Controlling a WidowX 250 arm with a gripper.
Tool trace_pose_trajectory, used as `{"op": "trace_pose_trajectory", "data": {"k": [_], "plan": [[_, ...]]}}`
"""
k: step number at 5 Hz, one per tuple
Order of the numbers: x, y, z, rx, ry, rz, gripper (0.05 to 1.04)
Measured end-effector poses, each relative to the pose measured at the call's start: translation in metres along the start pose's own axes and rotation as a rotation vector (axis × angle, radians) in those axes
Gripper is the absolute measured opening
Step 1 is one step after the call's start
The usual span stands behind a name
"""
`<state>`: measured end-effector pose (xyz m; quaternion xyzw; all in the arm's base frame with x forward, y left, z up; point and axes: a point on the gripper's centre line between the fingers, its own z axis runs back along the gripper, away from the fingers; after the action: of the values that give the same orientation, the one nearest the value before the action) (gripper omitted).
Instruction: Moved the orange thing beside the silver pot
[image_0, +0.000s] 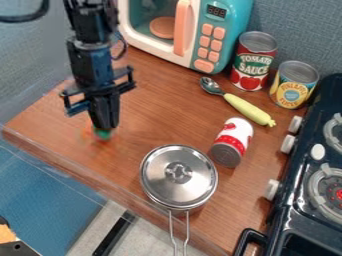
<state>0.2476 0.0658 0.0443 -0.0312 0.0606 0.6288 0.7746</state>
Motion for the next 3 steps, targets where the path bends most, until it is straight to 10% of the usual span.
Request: {"op": "trace_pose_trajectory", "data": {"k": [3], "plan": [[0.0002,-0.0048,0.0042,0.006,-0.002,0.018,0.808]]}}
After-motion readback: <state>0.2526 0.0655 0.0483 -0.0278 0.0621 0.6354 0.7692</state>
